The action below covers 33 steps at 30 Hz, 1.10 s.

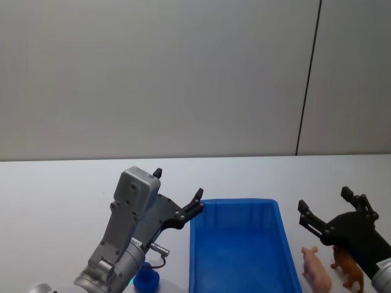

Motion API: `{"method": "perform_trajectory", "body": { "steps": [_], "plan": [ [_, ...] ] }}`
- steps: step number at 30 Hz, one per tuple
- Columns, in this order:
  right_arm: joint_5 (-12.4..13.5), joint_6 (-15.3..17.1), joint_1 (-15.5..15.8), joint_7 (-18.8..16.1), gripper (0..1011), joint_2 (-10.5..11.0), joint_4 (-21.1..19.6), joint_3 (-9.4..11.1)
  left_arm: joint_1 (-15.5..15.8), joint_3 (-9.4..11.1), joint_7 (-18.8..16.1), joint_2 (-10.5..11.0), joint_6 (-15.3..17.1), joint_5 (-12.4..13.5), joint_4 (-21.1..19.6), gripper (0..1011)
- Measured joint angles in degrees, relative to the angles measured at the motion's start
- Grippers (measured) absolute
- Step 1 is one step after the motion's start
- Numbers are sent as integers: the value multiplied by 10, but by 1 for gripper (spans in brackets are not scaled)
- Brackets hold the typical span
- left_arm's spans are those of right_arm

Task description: Pick up the two dolls from the table and place them into the box.

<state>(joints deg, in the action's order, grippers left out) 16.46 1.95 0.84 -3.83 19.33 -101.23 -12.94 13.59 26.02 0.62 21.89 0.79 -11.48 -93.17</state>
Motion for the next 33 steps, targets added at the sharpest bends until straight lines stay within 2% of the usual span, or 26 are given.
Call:
{"method": "perform_trajectory", "body": {
  "steps": [33],
  "plan": [
    [0,0,0,0,1001,0,0,0,0,0,0,0,0,0,0,1001]
  ]
}}
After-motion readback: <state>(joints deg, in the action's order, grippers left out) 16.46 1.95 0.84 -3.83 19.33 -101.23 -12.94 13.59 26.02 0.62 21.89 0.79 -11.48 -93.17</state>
